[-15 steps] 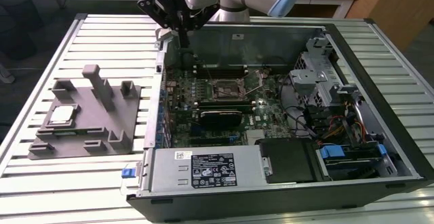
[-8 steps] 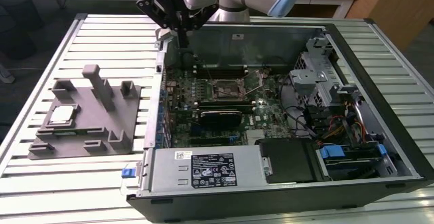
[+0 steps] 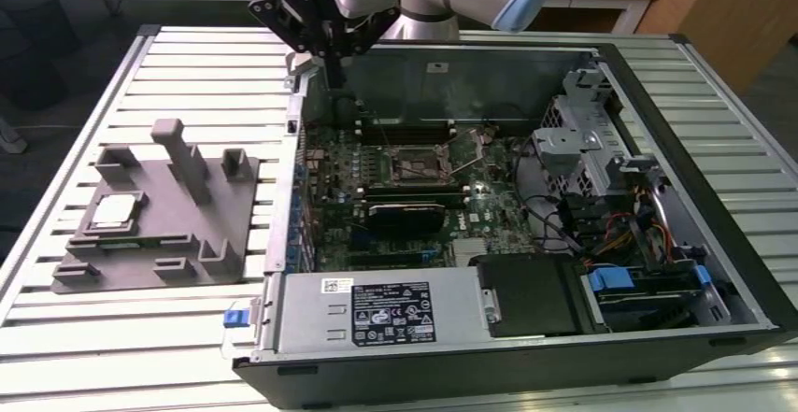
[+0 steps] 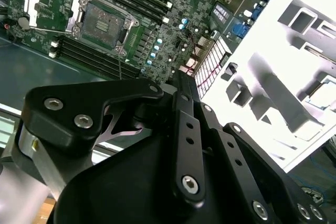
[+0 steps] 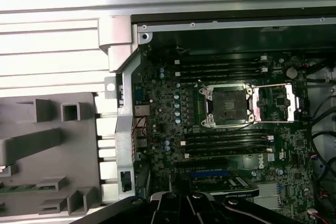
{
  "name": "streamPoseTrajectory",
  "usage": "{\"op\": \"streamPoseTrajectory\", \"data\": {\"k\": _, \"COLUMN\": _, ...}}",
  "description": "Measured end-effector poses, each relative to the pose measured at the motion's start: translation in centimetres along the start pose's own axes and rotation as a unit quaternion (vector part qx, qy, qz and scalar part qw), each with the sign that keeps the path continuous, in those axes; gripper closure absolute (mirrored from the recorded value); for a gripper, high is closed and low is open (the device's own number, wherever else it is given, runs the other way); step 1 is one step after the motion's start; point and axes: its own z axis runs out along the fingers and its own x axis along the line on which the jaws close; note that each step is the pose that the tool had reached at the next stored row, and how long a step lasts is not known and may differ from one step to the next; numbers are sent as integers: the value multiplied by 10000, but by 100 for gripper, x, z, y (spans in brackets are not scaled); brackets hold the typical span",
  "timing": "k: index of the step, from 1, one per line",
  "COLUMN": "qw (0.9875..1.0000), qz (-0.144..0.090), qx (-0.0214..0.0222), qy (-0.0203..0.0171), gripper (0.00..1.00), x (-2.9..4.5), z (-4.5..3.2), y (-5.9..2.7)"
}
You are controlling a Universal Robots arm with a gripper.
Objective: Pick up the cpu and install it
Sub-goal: 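Reach for the cpu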
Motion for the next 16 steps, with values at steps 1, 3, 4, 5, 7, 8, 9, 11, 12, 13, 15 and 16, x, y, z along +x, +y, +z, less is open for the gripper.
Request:
{"op": "streamPoseTrajectory", "data": {"k": 1, "qw": 10000, "qz": 0, "qx": 0, "qy": 0, "gripper": 89, "x": 2, "z": 0, "y": 0}}
{"op": "streamPoseTrajectory", "data": {"k": 3, "qw": 10000, "qz": 0, "qx": 0, "qy": 0, "gripper": 89, "x": 6, "z": 1, "y": -1}}
{"op": "streamPoseTrajectory", "data": {"k": 4, "qw": 10000, "qz": 0, "qx": 0, "qy": 0, "gripper": 89, "x": 25, "z": 2, "y": -2}}
{"op": "streamPoseTrajectory", "data": {"k": 5, "qw": 10000, "qz": 0, "qx": 0, "qy": 0, "gripper": 89, "x": 28, "z": 2, "y": -2}}
{"op": "streamPoseTrajectory", "data": {"k": 7, "qw": 10000, "qz": 0, "qx": 0, "qy": 0, "gripper": 89, "x": 31, "z": 2, "y": -3}}
{"op": "streamPoseTrajectory", "data": {"k": 8, "qw": 10000, "qz": 0, "qx": 0, "qy": 0, "gripper": 89, "x": 34, "z": 3, "y": -3}}
{"op": "streamPoseTrajectory", "data": {"k": 9, "qw": 10000, "qz": 0, "qx": 0, "qy": 0, "gripper": 89, "x": 36, "z": 2, "y": -3}}
{"op": "streamPoseTrajectory", "data": {"k": 11, "qw": 10000, "qz": 0, "qx": 0, "qy": 0, "gripper": 89, "x": 39, "z": 3, "y": -3}}
{"op": "streamPoseTrajectory", "data": {"k": 12, "qw": 10000, "qz": 0, "qx": 0, "qy": 0, "gripper": 89, "x": 41, "z": 3, "y": -3}}
{"op": "streamPoseTrajectory", "data": {"k": 13, "qw": 10000, "qz": 0, "qx": 0, "qy": 0, "gripper": 89, "x": 43, "z": 3, "y": -3}}
{"op": "streamPoseTrajectory", "data": {"k": 15, "qw": 10000, "qz": 0, "qx": 0, "qy": 0, "gripper": 89, "x": 47, "z": 4, "y": -4}}
{"op": "streamPoseTrajectory", "data": {"k": 16, "qw": 10000, "qz": 0, "qx": 0, "qy": 0, "gripper": 89, "x": 49, "z": 4, "y": -4}}
